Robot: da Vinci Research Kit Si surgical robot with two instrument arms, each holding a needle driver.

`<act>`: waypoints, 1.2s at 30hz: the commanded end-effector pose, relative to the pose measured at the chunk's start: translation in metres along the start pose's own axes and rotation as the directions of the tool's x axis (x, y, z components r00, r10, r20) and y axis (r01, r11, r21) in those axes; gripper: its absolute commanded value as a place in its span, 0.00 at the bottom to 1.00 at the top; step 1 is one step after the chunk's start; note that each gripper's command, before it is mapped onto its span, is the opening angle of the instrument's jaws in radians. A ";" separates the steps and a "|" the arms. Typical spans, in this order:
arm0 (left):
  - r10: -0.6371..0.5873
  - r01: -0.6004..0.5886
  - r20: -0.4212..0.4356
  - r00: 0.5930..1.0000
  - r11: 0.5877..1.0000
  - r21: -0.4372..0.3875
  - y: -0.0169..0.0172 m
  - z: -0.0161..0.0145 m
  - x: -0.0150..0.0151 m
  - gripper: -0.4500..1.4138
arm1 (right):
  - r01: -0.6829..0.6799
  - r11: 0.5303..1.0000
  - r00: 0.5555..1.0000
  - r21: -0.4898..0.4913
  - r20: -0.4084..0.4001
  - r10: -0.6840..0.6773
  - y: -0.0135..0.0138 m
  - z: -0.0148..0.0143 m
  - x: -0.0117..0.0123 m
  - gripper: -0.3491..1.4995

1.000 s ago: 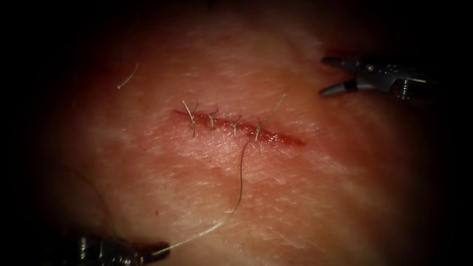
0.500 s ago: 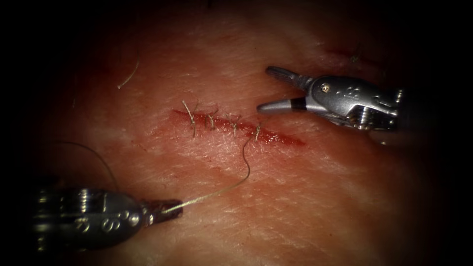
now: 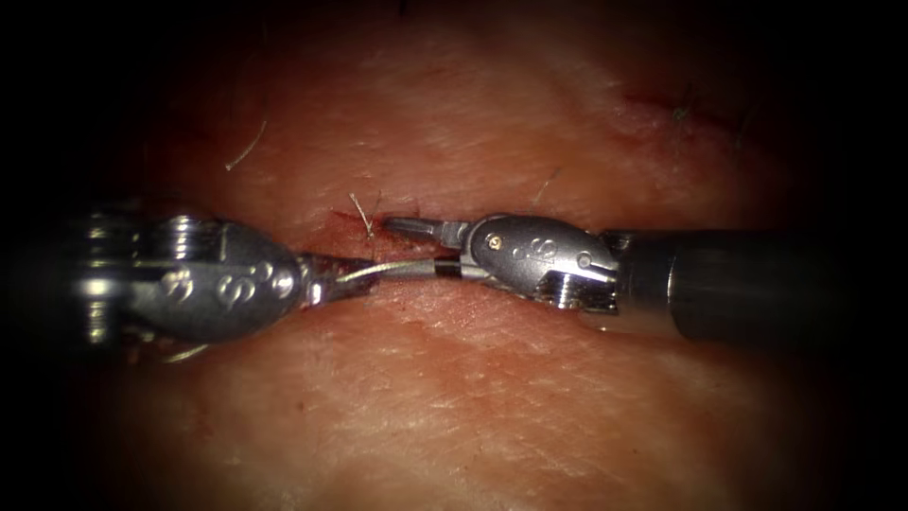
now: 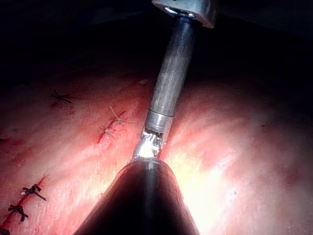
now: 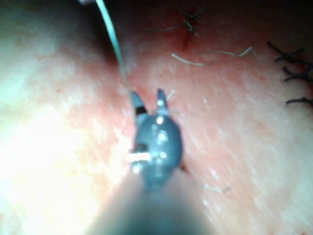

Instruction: Wound Closure

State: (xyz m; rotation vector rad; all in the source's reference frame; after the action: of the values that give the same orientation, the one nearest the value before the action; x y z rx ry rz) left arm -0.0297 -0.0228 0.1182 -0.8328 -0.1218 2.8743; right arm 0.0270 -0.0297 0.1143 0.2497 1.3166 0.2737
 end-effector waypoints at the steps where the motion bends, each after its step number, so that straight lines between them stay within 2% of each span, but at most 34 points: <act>1: -0.006 0.006 -0.002 1.000 1.000 -0.002 -0.0011 0.0021 0.0004 0.00 | 0.002 1.000 1.000 0.013 -0.019 -0.002 -0.0008 -0.0001 -0.0001 0.36; 5: -0.011 0.011 -0.007 1.000 1.000 -0.005 -0.0025 0.0044 0.0005 0.00 | 0.003 1.000 0.998 0.019 -0.056 -0.002 -0.0013 -0.0008 0.0003 0.36; 7: -0.015 0.015 -0.014 1.000 1.000 -0.010 -0.0033 0.0066 0.0005 0.00 | 0.001 1.000 0.997 0.016 -0.074 0.001 -0.0016 -0.0011 0.0007 0.36; 10: 0.000 0.000 0.021 1.000 1.000 -0.016 -0.0039 0.0098 0.0002 0.00 | -0.006 1.000 0.995 0.015 -0.099 0.008 -0.0017 -0.0017 0.0016 0.36; 12: 0.021 -0.019 0.047 0.999 0.999 -0.027 -0.0040 0.0133 -0.0007 0.00 | -0.017 1.000 0.991 0.002 -0.130 0.017 -0.0018 -0.0031 0.0025 0.36; 13: 0.021 -0.019 0.047 0.999 0.999 -0.027 -0.0040 0.0133 -0.0007 0.00 | -0.017 1.000 0.991 0.002 -0.130 0.017 -0.0018 -0.0031 0.0025 0.36; 14: 0.031 -0.029 0.058 0.998 0.999 -0.040 -0.0040 0.0149 -0.0019 0.00 | -0.021 1.000 0.990 -0.001 -0.136 0.020 -0.0019 -0.0041 0.0028 0.35; 23: 0.034 -0.031 0.057 0.998 0.997 -0.064 -0.0045 0.0179 -0.0028 0.00 | -0.019 1.000 0.986 -0.009 -0.163 0.017 -0.0028 -0.0047 0.0027 0.35; 26: 0.034 -0.030 0.052 0.998 0.997 -0.075 -0.0050 0.0197 -0.0028 0.00 | -0.026 0.999 0.976 -0.025 -0.216 0.020 -0.0030 -0.0051 0.0030 0.35; 29: 0.035 -0.031 0.050 0.998 0.997 -0.076 -0.0050 0.0202 -0.0030 0.00 | -0.030 0.999 0.970 -0.032 -0.240 0.022 -0.0029 -0.0056 0.0032 0.35; 36: 0.044 -0.040 0.050 0.998 0.996 -0.083 -0.0040 0.0218 -0.0048 0.00 | -0.075 0.992 0.946 -0.099 -0.321 0.040 -0.0015 -0.0080 0.0042 0.47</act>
State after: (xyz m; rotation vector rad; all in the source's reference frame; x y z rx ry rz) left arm -0.0363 -0.0203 0.1391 -0.7802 -0.2314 2.9498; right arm 0.0198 -0.0296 0.1076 0.1576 1.6028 0.4428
